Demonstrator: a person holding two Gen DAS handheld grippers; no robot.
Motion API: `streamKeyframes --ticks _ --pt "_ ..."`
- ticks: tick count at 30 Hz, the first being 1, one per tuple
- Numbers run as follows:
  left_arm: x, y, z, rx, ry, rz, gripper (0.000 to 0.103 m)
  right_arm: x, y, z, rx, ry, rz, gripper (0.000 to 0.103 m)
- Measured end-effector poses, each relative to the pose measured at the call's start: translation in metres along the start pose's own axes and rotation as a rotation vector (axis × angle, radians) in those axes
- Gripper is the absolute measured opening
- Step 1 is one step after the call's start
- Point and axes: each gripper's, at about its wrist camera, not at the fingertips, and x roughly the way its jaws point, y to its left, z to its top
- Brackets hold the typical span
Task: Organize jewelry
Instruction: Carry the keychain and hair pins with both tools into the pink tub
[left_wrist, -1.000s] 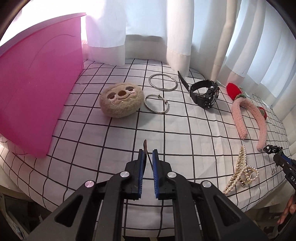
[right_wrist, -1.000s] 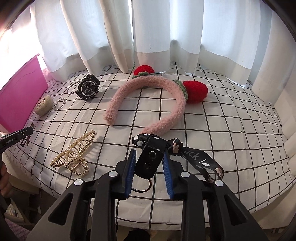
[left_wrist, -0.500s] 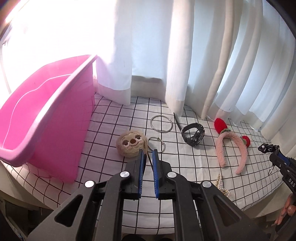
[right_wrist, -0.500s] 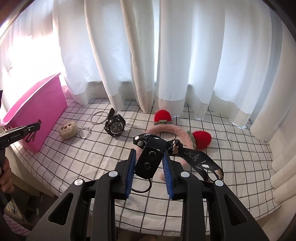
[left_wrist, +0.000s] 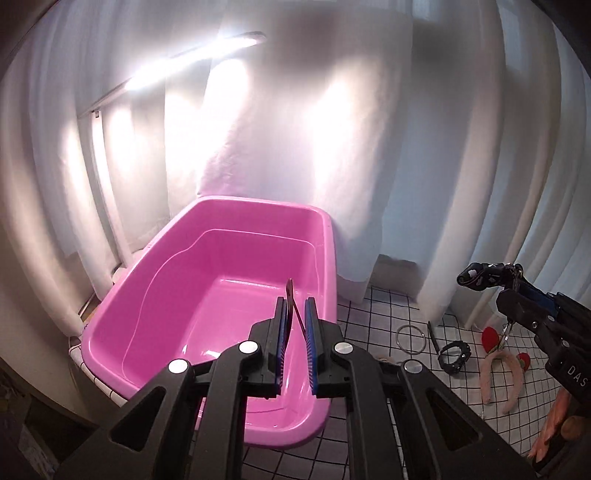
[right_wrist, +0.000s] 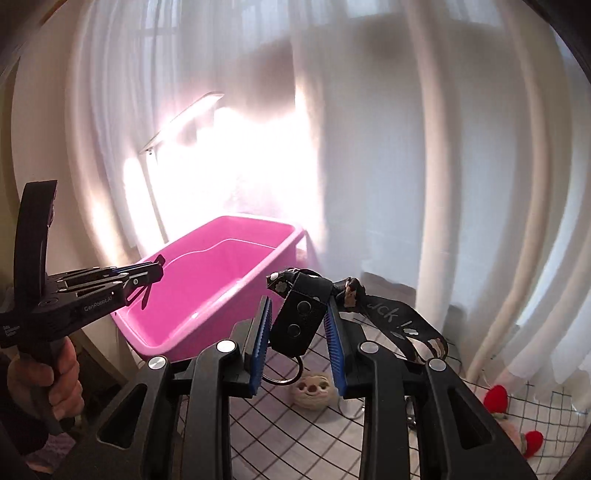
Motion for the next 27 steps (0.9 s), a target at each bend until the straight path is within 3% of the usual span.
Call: streamKeyframes --ticks 6,12,18,27 --pt "0.028 0.062 0.012 -0.058 0.056 0.093 0.010 0.080 0.055 0.046 -0.079 0.074 0.123 0.028" --pt "0.065 0.101 0.014 -0.103 0.167 0.136 0.010 0.162 0.084 0.067 -0.090 0.255 0.189 0.028" --pt "0.101 0.112 0.010 -0.130 0.304 0.113 0.011 0.241 0.089 0.069 -0.032 0.491 0.197 0.028" --pt "0.137 0.125 0.007 -0.180 0.467 0.089 0.012 0.287 0.084 0.059 0.005 0.647 0.145 0.028"
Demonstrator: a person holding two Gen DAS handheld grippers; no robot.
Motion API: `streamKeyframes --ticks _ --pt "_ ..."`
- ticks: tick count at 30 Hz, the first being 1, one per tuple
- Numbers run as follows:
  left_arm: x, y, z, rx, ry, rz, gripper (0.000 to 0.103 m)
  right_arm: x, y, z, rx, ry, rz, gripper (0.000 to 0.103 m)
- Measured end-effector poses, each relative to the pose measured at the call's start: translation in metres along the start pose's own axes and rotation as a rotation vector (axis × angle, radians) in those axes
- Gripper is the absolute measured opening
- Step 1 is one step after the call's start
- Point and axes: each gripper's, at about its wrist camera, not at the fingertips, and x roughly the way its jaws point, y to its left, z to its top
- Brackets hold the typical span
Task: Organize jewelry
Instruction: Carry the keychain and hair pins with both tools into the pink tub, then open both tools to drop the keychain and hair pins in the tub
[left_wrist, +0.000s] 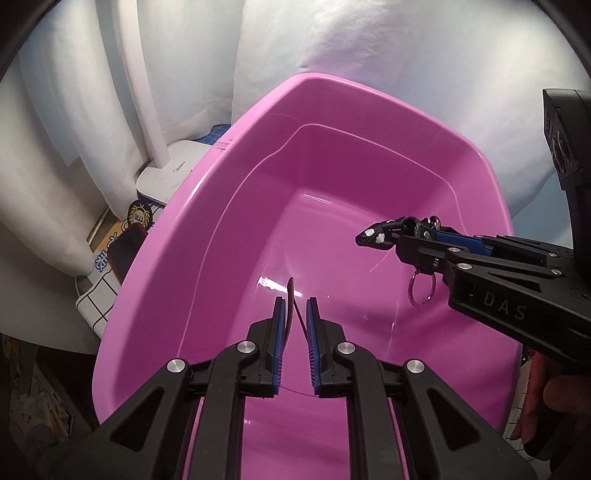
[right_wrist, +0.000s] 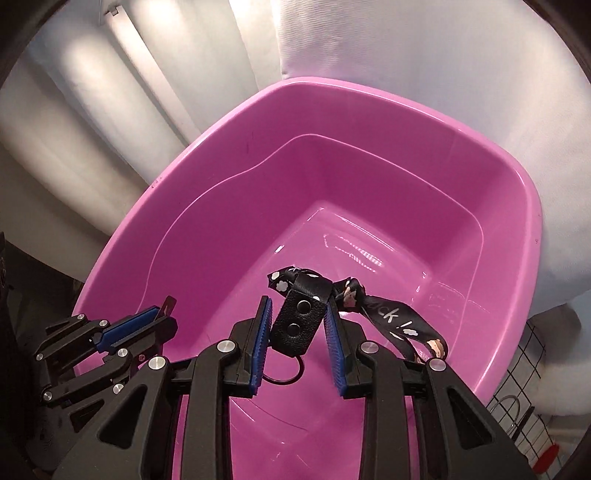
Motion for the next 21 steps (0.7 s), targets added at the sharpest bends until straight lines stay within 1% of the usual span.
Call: streamKeyframes --ticks 3,5,6,7,8,9,10,13,15,21 --pt "0.006 0.002 0.002 -0.005 0.034 -0.003 0.015 0.007 -0.008 -0.005 0.031 0.027 0.008 0.028" --pt "0.009 0.003 0.003 -0.011 0.045 -0.005 0.024 0.013 -0.007 -0.002 0.037 0.044 0.001 0.028" --pt "0.009 0.004 0.003 -0.012 0.046 -0.005 0.027 0.015 -0.007 -0.001 0.037 0.046 -0.008 0.028" --pt "0.009 0.004 0.003 -0.013 0.047 -0.001 0.038 0.018 -0.007 -0.002 0.039 0.050 -0.015 0.029" --pt "0.008 0.004 0.004 -0.013 0.045 0.004 0.054 0.020 -0.008 0.000 0.044 0.052 -0.017 0.032" --pt "0.006 0.003 0.003 -0.013 0.040 0.011 0.061 0.020 -0.008 0.000 0.047 0.050 -0.011 0.040" --pt "0.004 0.003 0.003 -0.012 0.031 0.015 0.067 0.019 -0.007 0.000 0.043 0.047 -0.007 0.045" --pt "0.002 0.002 0.003 -0.004 0.026 0.020 0.067 0.018 -0.002 0.003 0.023 0.035 -0.042 0.056" --pt "0.002 0.002 0.002 -0.002 0.024 0.022 0.068 0.010 -0.002 0.006 0.026 0.029 -0.036 0.059" --pt "0.000 0.002 -0.003 0.010 0.019 0.032 0.070 0.006 -0.004 0.010 0.040 0.010 -0.025 0.060"
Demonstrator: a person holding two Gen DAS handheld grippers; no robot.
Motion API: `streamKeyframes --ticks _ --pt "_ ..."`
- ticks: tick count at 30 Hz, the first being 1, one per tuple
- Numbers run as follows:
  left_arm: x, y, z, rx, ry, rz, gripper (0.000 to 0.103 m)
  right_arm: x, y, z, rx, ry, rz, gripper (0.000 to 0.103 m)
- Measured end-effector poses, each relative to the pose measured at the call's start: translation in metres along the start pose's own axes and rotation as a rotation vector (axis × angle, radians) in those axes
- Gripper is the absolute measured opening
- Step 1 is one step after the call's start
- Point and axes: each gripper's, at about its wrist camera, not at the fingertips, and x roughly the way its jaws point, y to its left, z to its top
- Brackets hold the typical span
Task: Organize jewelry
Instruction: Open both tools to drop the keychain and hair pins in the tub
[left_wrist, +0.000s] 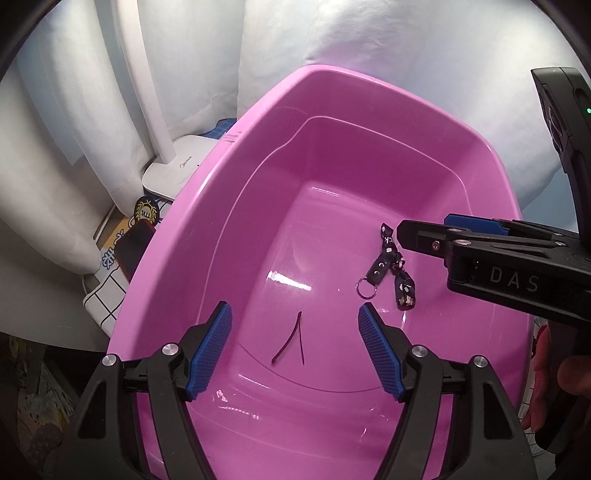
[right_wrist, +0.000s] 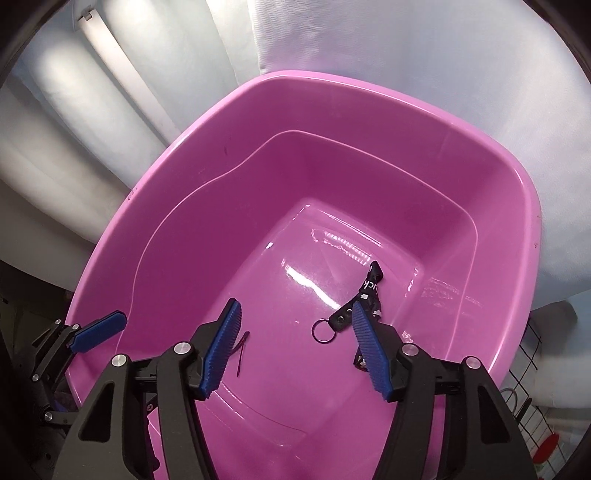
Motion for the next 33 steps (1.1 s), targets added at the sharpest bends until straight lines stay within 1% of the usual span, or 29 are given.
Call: streamKeyframes --ticks 6,7,13,14,16,17,25,28,33 --pt "-0.004 -0.001 -0.002 0.012 -0.010 0.008 0.070 -0.002 0.003 -0.002 0.003 -0.005 0.000 0.060" --pt "-0.005 -0.001 -0.002 0.012 -0.011 0.009 0.070 0.003 0.003 -0.002 0.004 -0.005 -0.001 0.060" --pt "-0.012 0.002 -0.004 0.009 -0.028 0.014 0.075 -0.005 0.005 -0.003 -0.004 -0.017 -0.012 0.060" --pt "-0.014 0.003 -0.005 0.009 -0.033 0.015 0.076 -0.008 0.006 -0.003 -0.004 -0.023 -0.013 0.060" --pt "-0.018 0.004 -0.006 0.012 -0.044 0.018 0.079 -0.013 0.007 -0.005 -0.006 -0.034 -0.021 0.065" --pt "-0.020 0.004 -0.007 0.017 -0.049 0.023 0.079 -0.015 0.008 -0.006 -0.010 -0.040 -0.027 0.066" --pt "-0.034 0.006 -0.014 0.017 -0.075 0.038 0.084 -0.035 0.018 -0.014 -0.054 -0.086 -0.056 0.066" --pt "-0.043 0.004 -0.018 0.018 -0.094 0.043 0.085 -0.046 0.020 -0.020 -0.067 -0.110 -0.073 0.066" --pt "-0.059 -0.002 -0.027 0.018 -0.133 0.047 0.088 -0.066 0.011 -0.037 -0.019 -0.169 -0.062 0.067"
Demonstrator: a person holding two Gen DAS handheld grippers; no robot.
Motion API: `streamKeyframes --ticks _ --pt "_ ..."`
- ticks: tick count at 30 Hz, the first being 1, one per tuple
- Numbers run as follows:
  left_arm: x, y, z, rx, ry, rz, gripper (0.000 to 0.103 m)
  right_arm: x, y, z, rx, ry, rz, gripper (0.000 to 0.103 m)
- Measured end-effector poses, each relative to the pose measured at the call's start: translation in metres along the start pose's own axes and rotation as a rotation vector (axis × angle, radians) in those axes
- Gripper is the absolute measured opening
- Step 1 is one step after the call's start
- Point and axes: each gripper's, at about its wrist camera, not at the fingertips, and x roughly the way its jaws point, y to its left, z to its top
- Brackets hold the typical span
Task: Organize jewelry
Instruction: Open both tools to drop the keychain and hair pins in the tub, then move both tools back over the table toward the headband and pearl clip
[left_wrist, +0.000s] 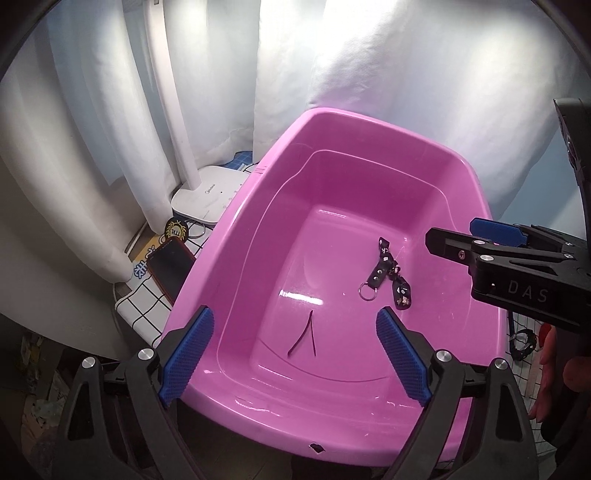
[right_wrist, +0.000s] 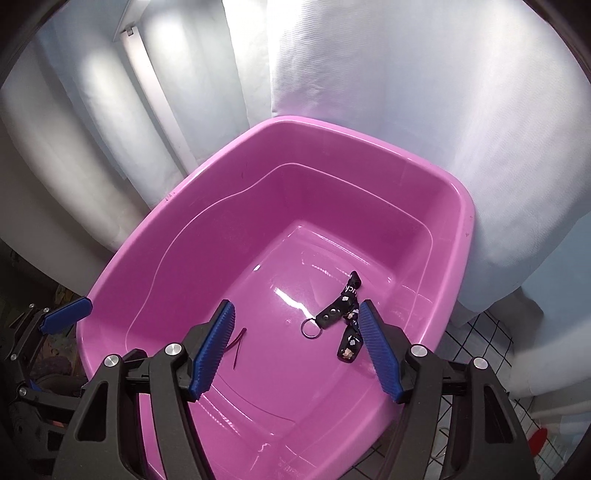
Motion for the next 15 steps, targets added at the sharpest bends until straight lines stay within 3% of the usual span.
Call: streamKeyframes --ticks 8,15 --pt "-0.026 -0.025 -0.020 0.010 -0.044 -0.012 0.091 -0.045 -0.030 -0.041 0.080 -0.089 -0.017 0.069" --pt "-0.048 -0.067 -0.044 0.032 -0.055 -0.071 0.095 -0.092 -0.084 -0.120 0.169 -0.134 -0.045 0.071"
